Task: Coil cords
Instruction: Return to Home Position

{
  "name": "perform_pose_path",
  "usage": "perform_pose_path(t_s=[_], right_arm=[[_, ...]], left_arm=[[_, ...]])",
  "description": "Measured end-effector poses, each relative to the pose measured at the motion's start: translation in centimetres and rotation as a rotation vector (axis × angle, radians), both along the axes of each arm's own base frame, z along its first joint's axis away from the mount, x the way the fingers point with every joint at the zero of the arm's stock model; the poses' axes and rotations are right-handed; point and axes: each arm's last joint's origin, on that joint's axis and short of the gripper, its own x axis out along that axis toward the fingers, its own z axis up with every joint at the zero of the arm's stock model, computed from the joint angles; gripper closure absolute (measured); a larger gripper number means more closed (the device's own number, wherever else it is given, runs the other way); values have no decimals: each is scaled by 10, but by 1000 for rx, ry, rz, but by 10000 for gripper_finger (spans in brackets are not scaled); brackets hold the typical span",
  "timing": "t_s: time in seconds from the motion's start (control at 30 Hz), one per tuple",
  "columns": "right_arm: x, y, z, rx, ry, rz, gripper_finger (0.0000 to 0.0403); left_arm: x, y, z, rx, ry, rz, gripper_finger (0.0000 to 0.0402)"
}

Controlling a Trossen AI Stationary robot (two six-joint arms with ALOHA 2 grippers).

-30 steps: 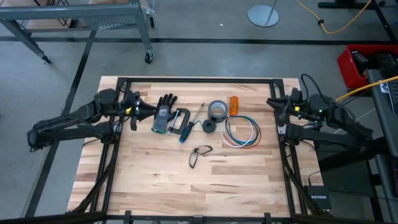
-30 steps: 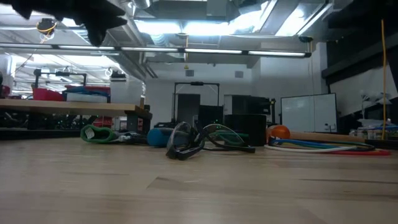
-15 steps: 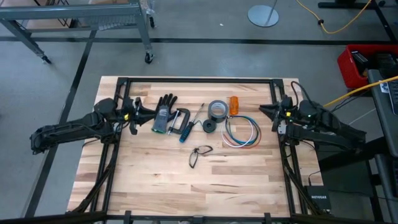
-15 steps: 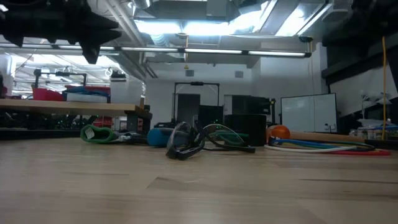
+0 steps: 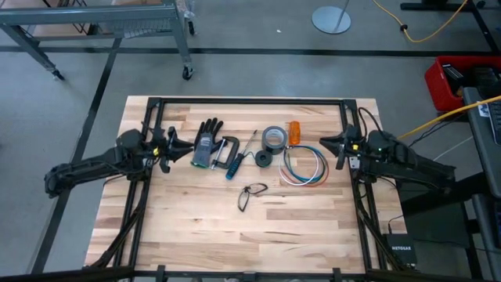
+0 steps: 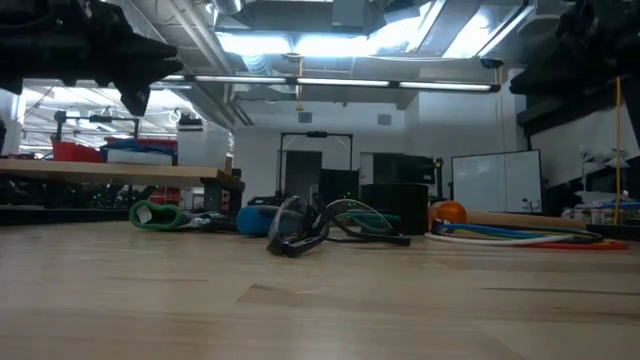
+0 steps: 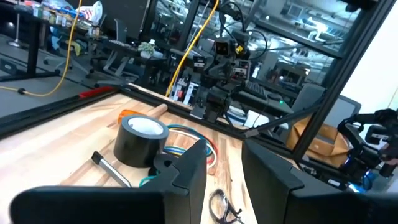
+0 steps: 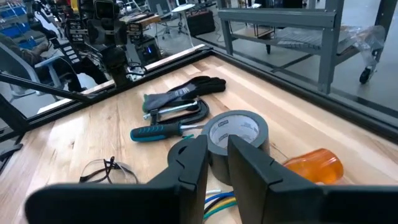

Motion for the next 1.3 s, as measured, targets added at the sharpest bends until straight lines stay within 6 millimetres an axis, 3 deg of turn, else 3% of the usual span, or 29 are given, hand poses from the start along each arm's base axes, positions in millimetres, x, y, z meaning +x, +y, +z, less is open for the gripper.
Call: perform_pose_path(t_s=[0.5, 0.77, 1.07, 1.3], right_arm=[[6, -1, -13, 4, 10, -1, 336], [5, -2, -13, -7, 14, -36, 336], [0, -1, -8, -26, -60, -42, 336], [-10, 1, -2, -49, -129, -50, 336]], left_arm=[[-9, -2, -22, 16, -85, 26, 309], [-9, -2, -20, 78, -103, 52, 309], [-14, -1, -5, 210, -247, 173, 309], [-12, 2, -12, 171, -167, 236, 309]])
